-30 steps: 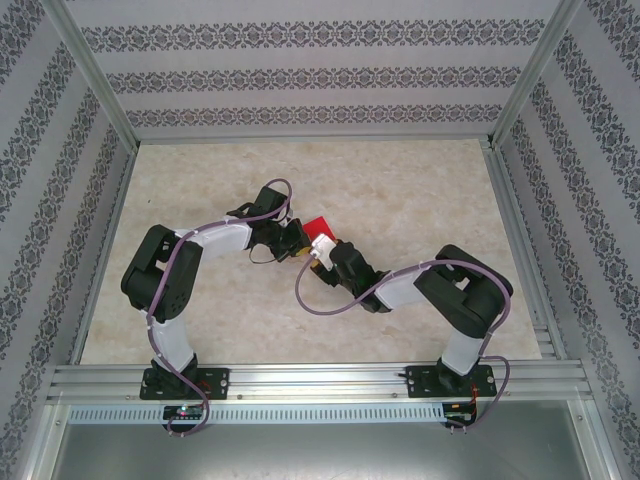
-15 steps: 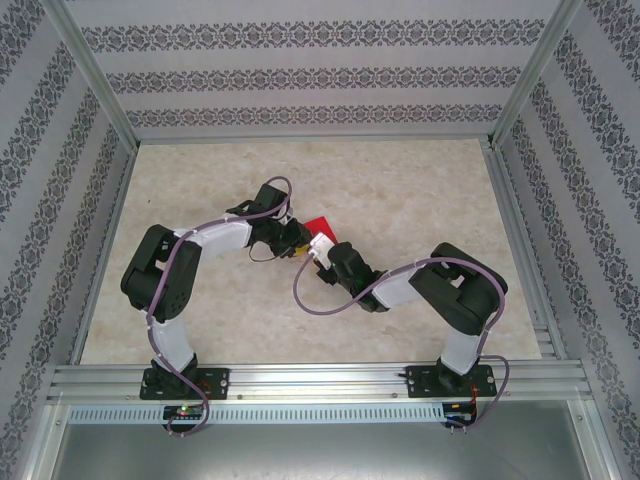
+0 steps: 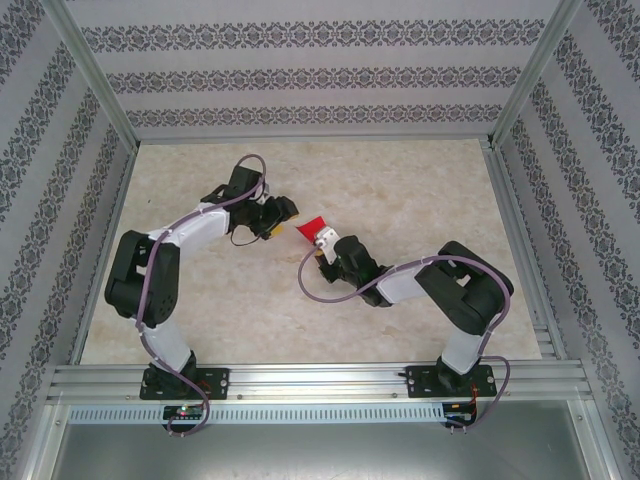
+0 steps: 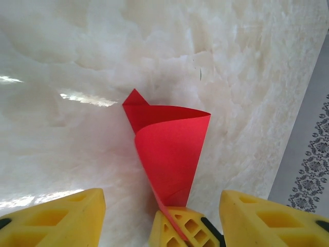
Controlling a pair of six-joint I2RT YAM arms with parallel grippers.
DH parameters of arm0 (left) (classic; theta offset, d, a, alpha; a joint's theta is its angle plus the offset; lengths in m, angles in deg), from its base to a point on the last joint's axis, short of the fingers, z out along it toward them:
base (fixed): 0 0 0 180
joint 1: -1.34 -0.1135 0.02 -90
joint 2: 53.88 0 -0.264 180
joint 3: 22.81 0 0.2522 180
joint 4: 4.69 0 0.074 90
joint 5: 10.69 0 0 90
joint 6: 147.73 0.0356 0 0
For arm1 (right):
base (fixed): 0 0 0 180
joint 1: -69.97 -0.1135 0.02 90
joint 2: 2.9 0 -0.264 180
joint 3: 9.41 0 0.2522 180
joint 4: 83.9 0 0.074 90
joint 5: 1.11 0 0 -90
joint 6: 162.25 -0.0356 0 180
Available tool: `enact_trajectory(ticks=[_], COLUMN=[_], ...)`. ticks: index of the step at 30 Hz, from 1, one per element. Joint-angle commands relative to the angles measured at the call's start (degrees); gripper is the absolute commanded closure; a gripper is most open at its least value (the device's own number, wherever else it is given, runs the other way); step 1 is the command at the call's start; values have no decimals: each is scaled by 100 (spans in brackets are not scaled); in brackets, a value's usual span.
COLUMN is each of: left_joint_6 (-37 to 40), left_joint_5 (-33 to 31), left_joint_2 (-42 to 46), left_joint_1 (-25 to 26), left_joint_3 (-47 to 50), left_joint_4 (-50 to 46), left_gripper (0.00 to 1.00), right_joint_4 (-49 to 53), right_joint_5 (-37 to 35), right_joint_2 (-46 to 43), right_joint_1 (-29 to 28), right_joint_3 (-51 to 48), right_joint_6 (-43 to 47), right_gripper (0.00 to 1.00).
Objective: Fold a paper plane with a square sheet of paper (pick it up from the middle)
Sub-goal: Turn over the paper at the center of the table.
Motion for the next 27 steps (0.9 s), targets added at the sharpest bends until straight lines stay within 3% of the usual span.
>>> enact_trajectory(ticks=[1,14,27], left_joint_6=[409,740,876], left_joint_5=[-117,189,315], left_joint_2=[239,537,310], left_joint_1=[-103,-55,299], left_joint_3=[180,957,968], left_joint_4=[-18,930,1002], left_gripper=[38,31,31], right_joint_4=[9,125,582], right_joint_5=[521,1288,1678], right_joint_2=[-217,-268,-821], right_joint_1=[103,747,901], right_joint_3=[33,86,-232], right_joint_6=[-671,-1835,-1587], right_gripper=[89,91,91])
